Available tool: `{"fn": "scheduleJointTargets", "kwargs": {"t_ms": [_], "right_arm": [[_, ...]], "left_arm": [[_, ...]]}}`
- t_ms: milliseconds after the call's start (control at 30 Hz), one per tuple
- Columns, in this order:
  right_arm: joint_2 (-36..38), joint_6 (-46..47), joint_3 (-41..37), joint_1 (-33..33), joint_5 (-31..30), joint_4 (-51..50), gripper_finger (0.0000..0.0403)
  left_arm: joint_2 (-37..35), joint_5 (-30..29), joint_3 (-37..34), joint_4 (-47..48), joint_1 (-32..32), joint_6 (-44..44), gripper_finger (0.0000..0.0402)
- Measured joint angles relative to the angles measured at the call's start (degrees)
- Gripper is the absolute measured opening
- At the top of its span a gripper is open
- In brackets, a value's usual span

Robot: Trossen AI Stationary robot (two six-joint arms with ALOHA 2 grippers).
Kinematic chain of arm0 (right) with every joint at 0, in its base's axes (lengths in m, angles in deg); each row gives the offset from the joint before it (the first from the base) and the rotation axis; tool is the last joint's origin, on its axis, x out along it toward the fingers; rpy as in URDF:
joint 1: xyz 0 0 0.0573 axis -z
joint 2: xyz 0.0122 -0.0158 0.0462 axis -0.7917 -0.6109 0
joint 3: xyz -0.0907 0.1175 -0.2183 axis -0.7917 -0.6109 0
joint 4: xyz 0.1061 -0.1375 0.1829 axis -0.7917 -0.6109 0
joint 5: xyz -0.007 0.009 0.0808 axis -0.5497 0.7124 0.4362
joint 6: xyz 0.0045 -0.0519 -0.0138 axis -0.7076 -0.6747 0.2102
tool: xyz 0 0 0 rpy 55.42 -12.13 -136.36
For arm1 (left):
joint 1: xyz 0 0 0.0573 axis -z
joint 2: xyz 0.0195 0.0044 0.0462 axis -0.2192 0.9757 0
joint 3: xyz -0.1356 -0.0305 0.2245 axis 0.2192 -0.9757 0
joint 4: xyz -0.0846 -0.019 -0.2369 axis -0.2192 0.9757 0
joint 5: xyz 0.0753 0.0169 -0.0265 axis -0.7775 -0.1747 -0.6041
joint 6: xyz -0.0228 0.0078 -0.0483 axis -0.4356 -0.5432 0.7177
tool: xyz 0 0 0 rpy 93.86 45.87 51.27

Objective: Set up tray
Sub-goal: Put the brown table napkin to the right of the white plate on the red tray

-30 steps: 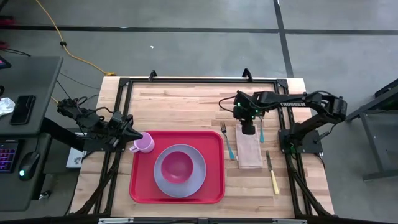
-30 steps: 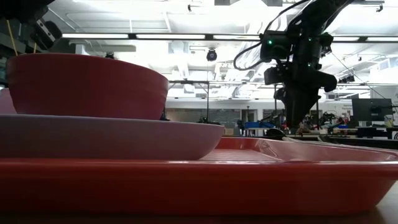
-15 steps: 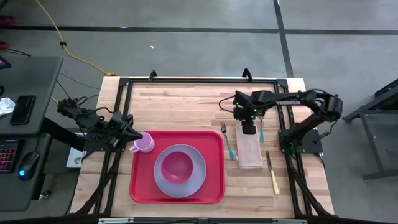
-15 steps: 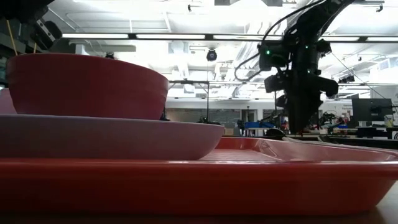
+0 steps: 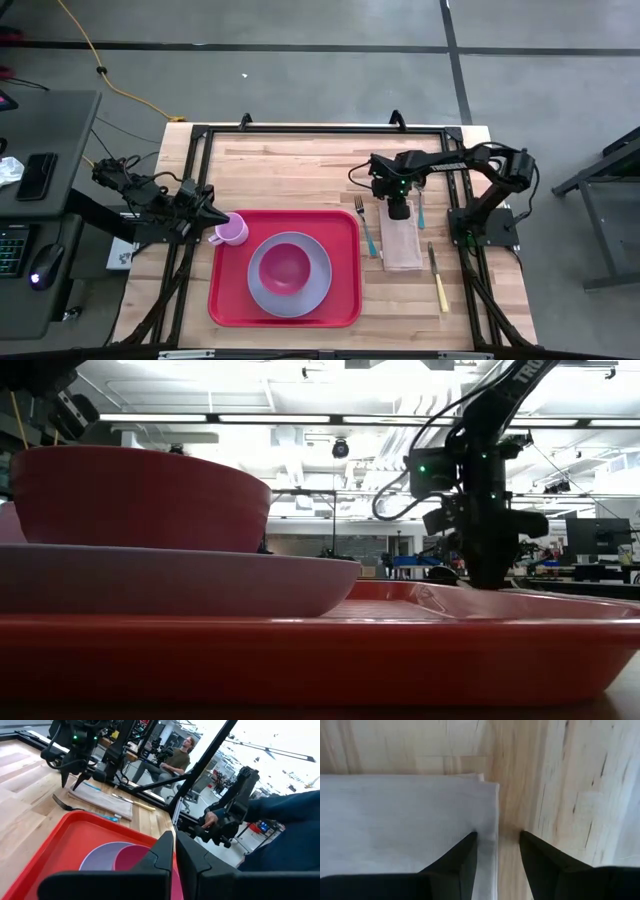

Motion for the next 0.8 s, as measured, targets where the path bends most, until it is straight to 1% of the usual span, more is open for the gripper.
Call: {"fn": "scheduleJointTargets", "kwargs": {"t_ms": [267, 533, 800], "right_arm": [[-0.4, 0.0, -0.1, -0.1, -0.2, -0.7, 0.0124], [-0.5, -0.1, -0.1, 0.0, -0.2, -1.7, 0.0086], [-0.5, 0.9, -0.1, 0.0, -0.8, -2.9, 0.0056]], "left_arm": [[0.0, 0.0, 0.0, 0.1, 0.0, 0.3, 0.0049], [0.0, 0.0, 0.0, 0.1, 0.0, 0.3, 0.0049], [0.0, 0.0, 0.0, 0.1, 0.0, 0.2, 0.0049]]}}
